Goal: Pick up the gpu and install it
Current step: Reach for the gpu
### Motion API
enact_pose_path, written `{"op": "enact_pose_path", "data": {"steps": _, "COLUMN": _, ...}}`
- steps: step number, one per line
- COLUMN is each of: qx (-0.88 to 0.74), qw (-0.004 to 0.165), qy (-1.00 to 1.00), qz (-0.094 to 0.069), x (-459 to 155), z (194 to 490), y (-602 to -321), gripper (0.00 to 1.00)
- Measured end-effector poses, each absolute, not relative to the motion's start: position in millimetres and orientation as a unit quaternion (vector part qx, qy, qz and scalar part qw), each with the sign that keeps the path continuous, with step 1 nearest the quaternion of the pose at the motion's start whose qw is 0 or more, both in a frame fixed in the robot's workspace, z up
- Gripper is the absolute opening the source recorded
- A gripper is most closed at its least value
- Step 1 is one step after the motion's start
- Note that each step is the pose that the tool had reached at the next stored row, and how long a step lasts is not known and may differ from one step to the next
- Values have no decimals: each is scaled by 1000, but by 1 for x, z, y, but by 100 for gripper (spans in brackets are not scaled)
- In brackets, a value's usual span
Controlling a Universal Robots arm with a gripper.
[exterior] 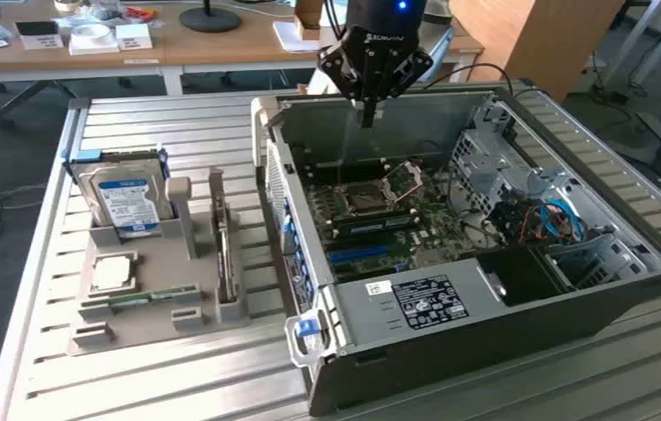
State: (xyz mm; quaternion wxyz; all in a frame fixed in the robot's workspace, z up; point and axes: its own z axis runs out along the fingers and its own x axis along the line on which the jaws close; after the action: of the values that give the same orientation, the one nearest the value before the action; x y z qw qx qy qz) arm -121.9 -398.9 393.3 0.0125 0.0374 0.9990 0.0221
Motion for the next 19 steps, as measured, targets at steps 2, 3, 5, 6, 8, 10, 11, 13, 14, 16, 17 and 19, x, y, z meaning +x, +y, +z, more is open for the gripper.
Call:
{"op": "enact_pose_path", "data": {"steps": 2, "qx": 37, "qw": 12, "qy": 999, "qz": 22, "x": -122, "z": 393, "y": -399, "gripper": 11}}
{"op": "enact_pose_path", "data": {"steps": 3, "qx": 37, "qw": 12, "qy": 999, "qz": 22, "x": -122, "z": 393, "y": -399, "gripper": 11}}
{"op": "enact_pose_path", "data": {"steps": 5, "qx": 37, "qw": 12, "qy": 999, "qz": 22, "x": -122, "z": 393, "y": -399, "gripper": 11}}
{"op": "enact_pose_path", "data": {"steps": 6, "qx": 37, "qw": 12, "qy": 999, "qz": 22, "x": -122, "z": 393, "y": -399, "gripper": 11}}
{"op": "enact_pose_path", "data": {"steps": 8, "qx": 38, "qw": 12, "qy": 999, "qz": 22, "x": -123, "z": 393, "y": -399, "gripper": 11}}
{"op": "enact_pose_path", "data": {"steps": 10, "qx": 37, "qw": 12, "qy": 999, "qz": 22, "x": -124, "z": 393, "y": -399, "gripper": 11}}
{"op": "enact_pose_path", "data": {"steps": 11, "qx": 37, "qw": 12, "qy": 999, "qz": 22, "x": -125, "z": 393, "y": -399, "gripper": 11}}
{"op": "enact_pose_path", "data": {"steps": 13, "qx": 37, "qw": 12, "qy": 999, "qz": 22, "x": -126, "z": 393, "y": -399, "gripper": 11}}
{"op": "enact_pose_path", "data": {"steps": 14, "qx": 37, "qw": 12, "qy": 999, "qz": 22, "x": -127, "z": 393, "y": -399, "gripper": 11}}
{"op": "enact_pose_path", "data": {"steps": 16, "qx": 37, "qw": 12, "qy": 999, "qz": 22, "x": -130, "z": 393, "y": -399, "gripper": 11}}
{"op": "enact_pose_path", "data": {"steps": 17, "qx": 37, "qw": 13, "qy": 999, "qz": 22, "x": -131, "z": 393, "y": -399, "gripper": 11}}
{"op": "enact_pose_path", "data": {"steps": 19, "qx": 37, "qw": 12, "qy": 999, "qz": 22, "x": -134, "z": 393, "y": -399, "gripper": 11}}
